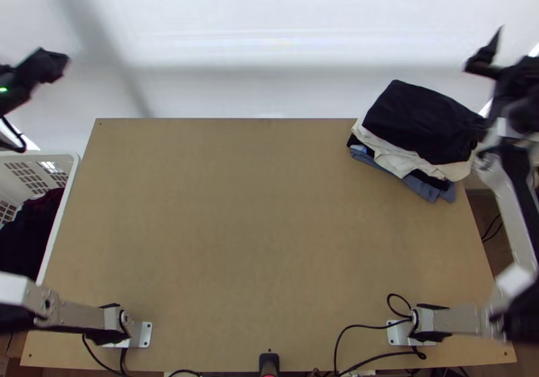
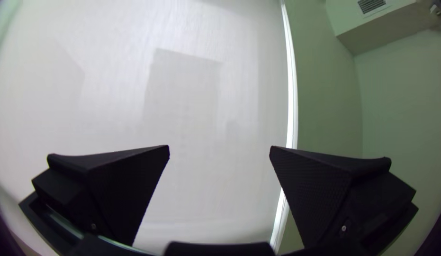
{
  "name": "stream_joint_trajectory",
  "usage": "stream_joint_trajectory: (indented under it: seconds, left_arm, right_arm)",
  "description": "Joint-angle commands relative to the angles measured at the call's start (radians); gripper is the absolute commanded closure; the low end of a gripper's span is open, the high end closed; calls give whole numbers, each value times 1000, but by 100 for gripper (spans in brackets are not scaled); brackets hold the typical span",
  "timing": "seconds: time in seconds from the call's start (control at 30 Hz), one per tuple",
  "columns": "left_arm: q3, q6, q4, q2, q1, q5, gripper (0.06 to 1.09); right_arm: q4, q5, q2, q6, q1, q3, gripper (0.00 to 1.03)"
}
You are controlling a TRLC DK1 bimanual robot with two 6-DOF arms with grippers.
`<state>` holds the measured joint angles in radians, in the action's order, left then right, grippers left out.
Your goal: Fold the t-shirt
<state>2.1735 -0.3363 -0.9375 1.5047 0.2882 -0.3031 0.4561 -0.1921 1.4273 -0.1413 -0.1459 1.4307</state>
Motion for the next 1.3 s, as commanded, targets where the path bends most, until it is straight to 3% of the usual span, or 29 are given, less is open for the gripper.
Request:
stream_joint_trajectory:
  seconds: [0.0, 0.13, 0.27, 0.43, 0.5, 0.67, 0.73, 0.87, 1.03, 1.17, 1.27]
  left_arm:
    - [-52, 39, 88, -109, 6, 91, 10]
    - [-300, 94, 332, -287, 19, 216, 10]
    - [-560, 123, 517, -469, 26, 285, 11]
    - [-929, 164, 755, -727, 37, 328, 11]
    - [-1077, 192, 841, -837, 39, 332, 11]
    - [-1419, 286, 967, -1095, 42, 334, 11]
    - [-1538, 301, 976, -1187, 45, 335, 11]
    - [-1756, 309, 994, -1380, 42, 334, 11]
    - [-1891, 293, 885, -1508, 40, 337, 11]
    - [-1965, 264, 888, -1508, 57, 337, 11]
    - [-2022, 257, 899, -1508, 51, 335, 11]
  right_arm:
    - [-111, 16, -137, 20, 12, 54, 4]
    - [-224, 72, -324, 32, 63, 23, 4]
    - [-198, 82, -522, 39, 131, -102, 4]
    - [-168, 80, -769, 77, 187, -372, 4]
    - [-208, 77, -875, 89, 212, -483, 4]
    - [-378, 51, -1071, 215, 239, -720, 4]
    - [-407, 34, -1113, 267, 241, -802, 4]
    - [-435, 26, -1180, 278, 267, -963, 4]
    - [-479, -18, -1252, 318, 381, -1145, 4]
    - [-445, -18, -1294, 247, 374, -1287, 4]
    - [-444, -20, -1429, 111, 397, -1402, 5]
